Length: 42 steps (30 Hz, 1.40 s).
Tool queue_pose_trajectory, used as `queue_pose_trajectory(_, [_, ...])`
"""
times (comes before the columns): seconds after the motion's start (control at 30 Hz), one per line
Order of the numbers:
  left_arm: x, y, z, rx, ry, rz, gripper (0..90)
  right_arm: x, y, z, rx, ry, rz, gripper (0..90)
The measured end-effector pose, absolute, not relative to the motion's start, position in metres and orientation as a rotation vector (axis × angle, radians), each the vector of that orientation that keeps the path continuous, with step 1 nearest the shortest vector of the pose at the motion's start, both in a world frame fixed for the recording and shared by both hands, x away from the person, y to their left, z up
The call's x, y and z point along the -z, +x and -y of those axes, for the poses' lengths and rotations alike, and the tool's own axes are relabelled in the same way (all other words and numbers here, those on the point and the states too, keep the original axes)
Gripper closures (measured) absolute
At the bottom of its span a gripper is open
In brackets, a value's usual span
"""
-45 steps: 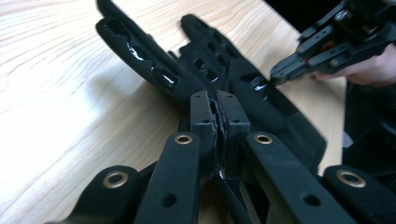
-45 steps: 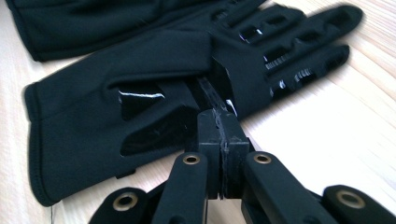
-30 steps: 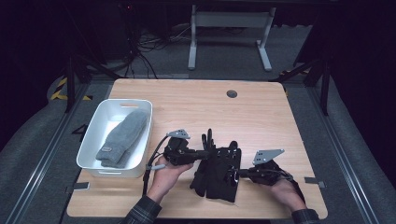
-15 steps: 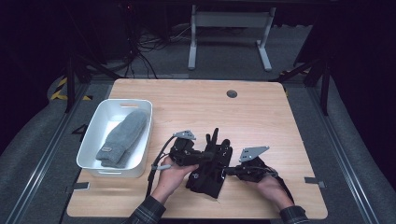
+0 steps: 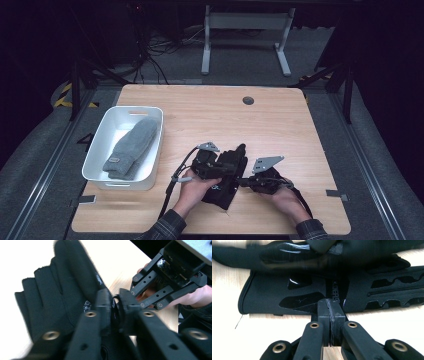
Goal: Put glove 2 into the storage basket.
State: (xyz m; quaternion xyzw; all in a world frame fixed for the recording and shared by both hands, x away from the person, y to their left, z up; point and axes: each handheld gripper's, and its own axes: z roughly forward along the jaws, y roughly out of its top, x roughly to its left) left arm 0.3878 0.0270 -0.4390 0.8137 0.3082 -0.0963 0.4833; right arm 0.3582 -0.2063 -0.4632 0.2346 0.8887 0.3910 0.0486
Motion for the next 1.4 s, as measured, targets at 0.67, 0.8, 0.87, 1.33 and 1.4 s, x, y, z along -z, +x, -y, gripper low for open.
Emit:
queue_pose_trajectory(0.67, [0.441, 0.360, -0.014, 0.233, 2.145, -0.607, 89.7, 0.453, 0.373, 0.289, -1.128, 1.011, -2.395, 41.0])
queue_pose_trajectory(0.8, [0.447, 0.356, -0.003, 0.237, 2.207, -0.590, 89.8, 0.456, 0.378, 0.305, -1.104, 1.091, -2.323, 32.8])
queue_pose_trajectory(0.87, [0.450, 0.355, -0.001, 0.237, 2.230, -0.595, 89.8, 0.457, 0.380, 0.310, -1.091, 1.112, -2.308, 30.9])
queue_pose_trajectory(1.33, [0.448, 0.357, -0.019, 0.140, 2.333, -0.624, 89.9, 0.464, 0.384, 0.311, -0.998, 1.135, -2.282, 22.9])
queue_pose_trajectory(1.4, [0.447, 0.358, -0.025, 0.106, 2.352, -0.639, 89.9, 0.465, 0.384, 0.311, -0.990, 1.139, -2.281, 22.9])
